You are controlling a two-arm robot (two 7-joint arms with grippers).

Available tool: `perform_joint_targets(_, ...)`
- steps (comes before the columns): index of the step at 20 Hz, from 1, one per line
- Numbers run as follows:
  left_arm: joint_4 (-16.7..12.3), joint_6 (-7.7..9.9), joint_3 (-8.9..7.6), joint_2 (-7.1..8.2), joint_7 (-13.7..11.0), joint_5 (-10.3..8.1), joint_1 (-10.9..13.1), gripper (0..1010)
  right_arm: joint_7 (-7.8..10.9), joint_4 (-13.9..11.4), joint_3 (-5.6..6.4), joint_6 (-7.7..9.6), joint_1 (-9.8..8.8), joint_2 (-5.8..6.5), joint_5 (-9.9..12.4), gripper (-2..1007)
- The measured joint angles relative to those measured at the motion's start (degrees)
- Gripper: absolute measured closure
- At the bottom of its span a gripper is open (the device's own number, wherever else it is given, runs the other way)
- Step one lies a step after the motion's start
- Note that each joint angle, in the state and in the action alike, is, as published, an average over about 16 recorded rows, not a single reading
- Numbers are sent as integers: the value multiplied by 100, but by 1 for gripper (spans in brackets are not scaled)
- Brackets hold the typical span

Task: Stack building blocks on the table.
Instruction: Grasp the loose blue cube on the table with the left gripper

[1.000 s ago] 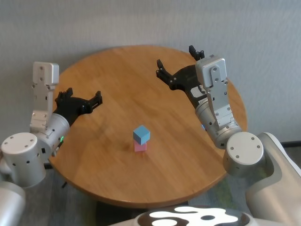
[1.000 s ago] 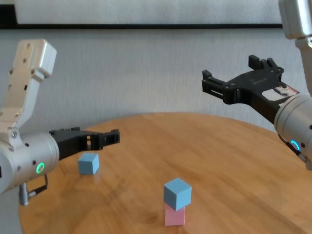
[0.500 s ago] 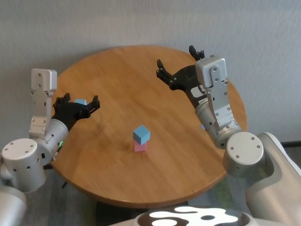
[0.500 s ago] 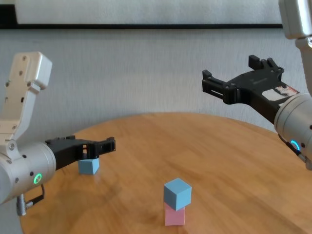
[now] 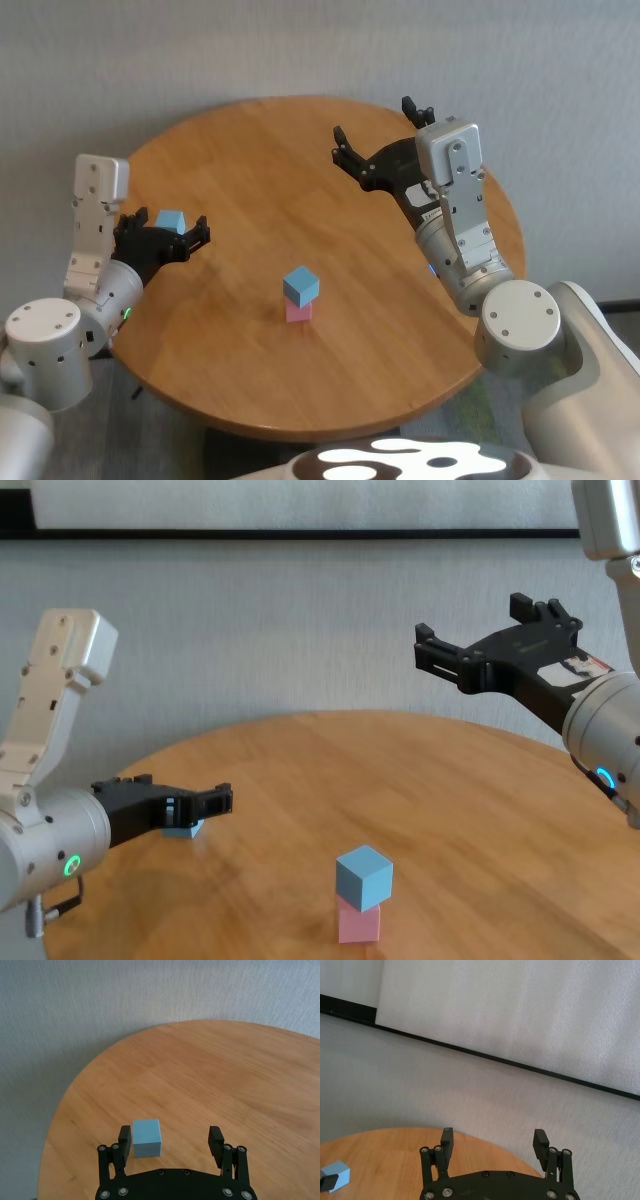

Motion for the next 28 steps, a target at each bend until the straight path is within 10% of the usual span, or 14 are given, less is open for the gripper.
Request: perform_joint_targets(28,875,-263,-78,-25,-382,535,-395,10,0,0,0,0,0,0,0,0)
